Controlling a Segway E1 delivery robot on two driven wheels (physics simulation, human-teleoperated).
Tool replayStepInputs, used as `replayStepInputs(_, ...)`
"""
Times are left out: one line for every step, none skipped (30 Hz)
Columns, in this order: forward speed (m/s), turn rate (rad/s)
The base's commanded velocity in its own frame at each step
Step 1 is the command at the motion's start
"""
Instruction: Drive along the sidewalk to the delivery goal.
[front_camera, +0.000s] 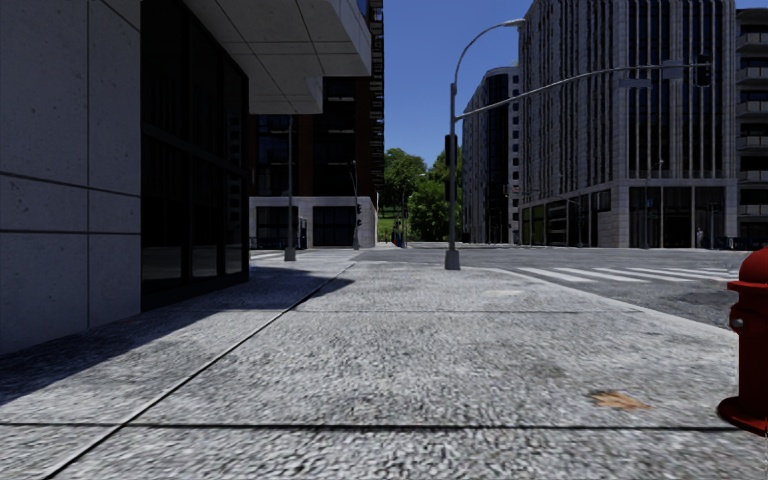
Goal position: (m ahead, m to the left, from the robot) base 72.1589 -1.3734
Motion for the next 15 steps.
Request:
replayStepInputs(2.0,0.0)
replayStepInputs(2.0,0.0)
replayStepInputs(2.0,0.0)
replayStepInputs(2.0,0.0)
replayStepInputs(2.0,0.0)
replayStepInputs(2.0,0.0)
replayStepInputs(2.0,0.0)
replayStepInputs(2.0,0.0)
replayStepInputs(2.0,0.0)
replayStepInputs(2.0,0.0)
replayStepInputs(2.0,0.0)
replayStepInputs(2.0,0.0)
replayStepInputs(2.0,0.0)
replayStepInputs(2.0,0.0)
replayStepInputs(2.0,0.0)
